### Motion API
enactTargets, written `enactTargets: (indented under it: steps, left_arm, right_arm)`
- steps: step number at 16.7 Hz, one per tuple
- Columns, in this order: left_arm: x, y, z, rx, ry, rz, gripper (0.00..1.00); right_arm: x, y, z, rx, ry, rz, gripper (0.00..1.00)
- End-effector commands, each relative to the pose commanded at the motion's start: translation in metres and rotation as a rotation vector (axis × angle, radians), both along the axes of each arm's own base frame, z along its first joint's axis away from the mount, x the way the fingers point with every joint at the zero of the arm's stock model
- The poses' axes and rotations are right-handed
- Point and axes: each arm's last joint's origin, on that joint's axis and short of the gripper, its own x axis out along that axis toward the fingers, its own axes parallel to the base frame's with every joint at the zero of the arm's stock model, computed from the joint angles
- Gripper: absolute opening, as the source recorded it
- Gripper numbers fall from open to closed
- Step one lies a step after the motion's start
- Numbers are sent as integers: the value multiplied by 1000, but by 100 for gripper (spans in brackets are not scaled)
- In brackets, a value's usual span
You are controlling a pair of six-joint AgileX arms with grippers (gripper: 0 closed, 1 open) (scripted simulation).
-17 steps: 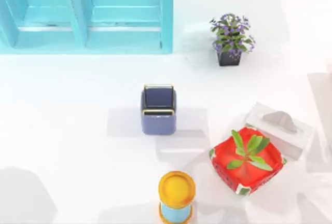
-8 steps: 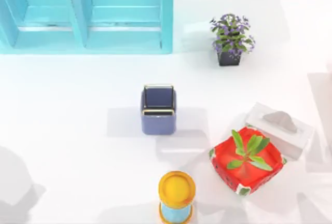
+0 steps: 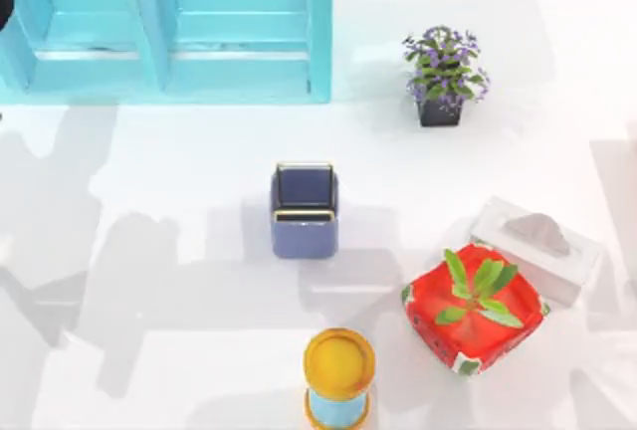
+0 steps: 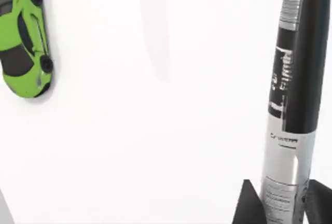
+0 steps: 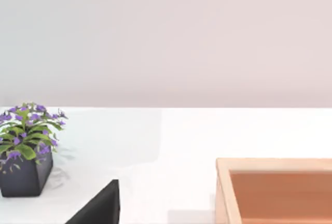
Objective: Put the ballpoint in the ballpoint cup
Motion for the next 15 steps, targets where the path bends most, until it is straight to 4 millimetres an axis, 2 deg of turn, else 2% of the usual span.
enactTargets:
  steps: [2,4,6,8,11,13,15]
  left_arm:
    - [12,-73,-8,249,-97,-146,0]
    - [7,-148,-14,447,-282,-304,0]
    - [-14,-217,-18,570,-516,-452,0]
    - [-42,-273,-19,618,-753,-568,0]
    - [-83,-325,-20,607,-1032,-669,0]
    - [-99,-342,-19,586,-1137,-697,0]
    - [-104,-346,-19,578,-1165,-704,0]
  right_arm:
    - [0,0,0,0,0,0,100]
    - [0,0,0,0,0,0,100]
    - [0,0,0,0,0,0,100]
    - [0,0,0,0,0,0,100]
    - [0,0,0,0,0,0,100]
    - [0,0,0,0,0,0,100]
    - [0,0,0,0,0,0,100]
